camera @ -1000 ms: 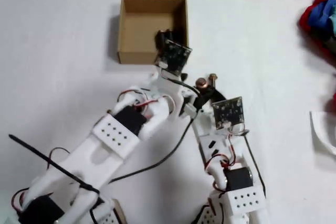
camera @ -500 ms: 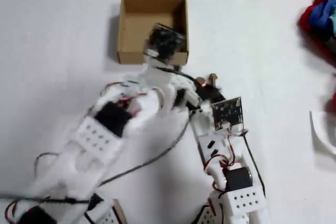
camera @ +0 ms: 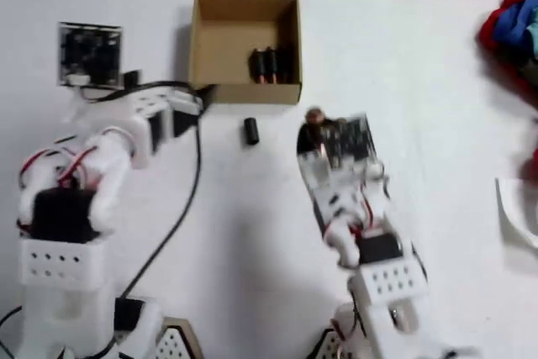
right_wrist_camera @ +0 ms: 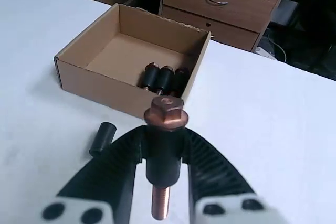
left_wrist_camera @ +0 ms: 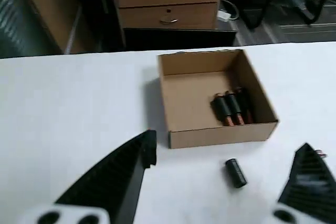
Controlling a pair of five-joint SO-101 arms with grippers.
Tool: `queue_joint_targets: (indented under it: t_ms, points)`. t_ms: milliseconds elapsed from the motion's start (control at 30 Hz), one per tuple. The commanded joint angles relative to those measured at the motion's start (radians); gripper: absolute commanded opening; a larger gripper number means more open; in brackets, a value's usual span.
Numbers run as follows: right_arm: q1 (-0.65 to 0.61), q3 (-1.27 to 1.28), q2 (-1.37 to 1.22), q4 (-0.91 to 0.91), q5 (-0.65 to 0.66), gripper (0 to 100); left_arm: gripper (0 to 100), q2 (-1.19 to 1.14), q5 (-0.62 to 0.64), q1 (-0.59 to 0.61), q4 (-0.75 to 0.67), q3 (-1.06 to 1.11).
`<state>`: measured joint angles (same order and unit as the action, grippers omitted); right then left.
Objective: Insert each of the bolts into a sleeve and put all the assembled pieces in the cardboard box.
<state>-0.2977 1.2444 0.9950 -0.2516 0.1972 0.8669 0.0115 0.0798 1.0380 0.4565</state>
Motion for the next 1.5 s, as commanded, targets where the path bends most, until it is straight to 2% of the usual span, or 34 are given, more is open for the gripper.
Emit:
queue_joint_targets:
  t_ms: [0, 100, 233, 333, 467, 533, 633, 733, 933, 1333, 1467]
  points:
    - [-0.002, -0.388, -0.341, -0.03, -0.026, 2.2, 30, 0.026, -0.034, 0.143, 0.011, -0.019]
    - [-0.004, -0.749, -0.621, -0.17, -0.055, 2.2, 19, 0.026, -0.031, 0.261, 0.006, 0.018]
    - [0.002, -1.266, -1.013, -0.38, -0.218, 2.1, 9, 0.02, -0.034, 0.396, 0.006, 0.067]
    - [-0.01, -1.694, -1.32, -0.568, -0.284, 2.1, 9, 0.02, -0.034, 0.463, 0.008, 0.113]
    - [-0.056, -2.288, -1.707, -0.762, -0.284, 2.1, 9, 0.02, -0.034, 0.516, 0.005, 0.174]
    - [-0.076, -2.559, -1.874, -0.811, -0.282, 2.1, 9, 0.021, -0.034, 0.539, 0.005, 0.194]
    - [-0.088, -2.834, -2.077, -0.783, -0.282, 2.1, 9, 0.025, -0.034, 0.552, 0.003, 0.208]
    - [-0.096, -2.874, -2.172, -0.682, -0.284, 2.1, 9, 0.026, -0.034, 0.552, 0.003, 0.208]
    - [-0.093, -2.708, -2.181, -0.539, -0.288, 2.1, 9, 0.026, -0.034, 0.552, 0.003, 0.208]
    - [-0.099, -2.605, -2.19, -0.538, -0.293, 2.2, 9, 0.026, -0.029, 0.546, 0.006, 0.208]
    - [-0.105, -2.61, -2.183, -0.616, -0.293, 2.2, 9, 0.026, -0.029, 0.546, 0.011, 0.208]
